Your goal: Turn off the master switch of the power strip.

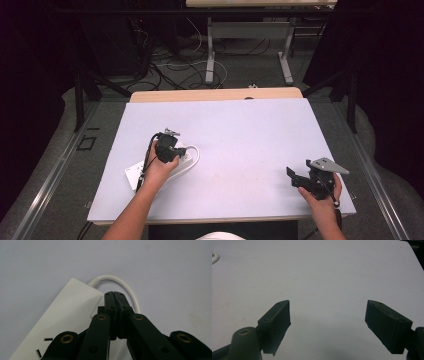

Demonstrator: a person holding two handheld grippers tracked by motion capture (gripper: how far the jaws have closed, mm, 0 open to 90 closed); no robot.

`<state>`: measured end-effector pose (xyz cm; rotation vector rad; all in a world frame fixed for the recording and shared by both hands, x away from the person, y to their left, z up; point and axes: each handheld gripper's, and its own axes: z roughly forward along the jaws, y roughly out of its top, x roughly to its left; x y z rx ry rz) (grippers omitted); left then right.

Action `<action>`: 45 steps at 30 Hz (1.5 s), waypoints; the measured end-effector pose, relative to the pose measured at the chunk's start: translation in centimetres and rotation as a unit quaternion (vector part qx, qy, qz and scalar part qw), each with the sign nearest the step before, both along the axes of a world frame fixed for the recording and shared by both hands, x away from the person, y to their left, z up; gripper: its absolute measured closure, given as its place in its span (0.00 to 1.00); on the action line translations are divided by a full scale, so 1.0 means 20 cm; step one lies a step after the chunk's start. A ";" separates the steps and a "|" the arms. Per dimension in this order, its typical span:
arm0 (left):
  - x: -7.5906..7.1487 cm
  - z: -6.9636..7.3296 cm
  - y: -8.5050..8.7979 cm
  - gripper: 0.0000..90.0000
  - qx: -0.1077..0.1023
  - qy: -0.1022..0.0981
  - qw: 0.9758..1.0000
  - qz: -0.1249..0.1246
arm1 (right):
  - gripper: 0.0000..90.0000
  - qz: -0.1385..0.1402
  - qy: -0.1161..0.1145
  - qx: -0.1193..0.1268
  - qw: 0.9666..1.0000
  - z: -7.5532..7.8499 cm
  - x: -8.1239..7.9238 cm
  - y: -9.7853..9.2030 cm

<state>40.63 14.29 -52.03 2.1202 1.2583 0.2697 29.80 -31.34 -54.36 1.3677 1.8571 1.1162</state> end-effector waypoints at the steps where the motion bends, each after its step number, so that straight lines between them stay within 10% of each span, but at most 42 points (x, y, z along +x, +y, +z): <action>1: 0.00 0.00 0.00 1.00 0.004 0.003 1.000 -0.005 | 0.22 -0.002 -0.001 0.000 1.000 0.00 0.00 0.00; 45: 0.02 -0.02 0.01 1.00 -0.009 0.015 1.000 0.020 | 0.22 0.008 0.003 0.002 1.000 0.00 0.02 0.00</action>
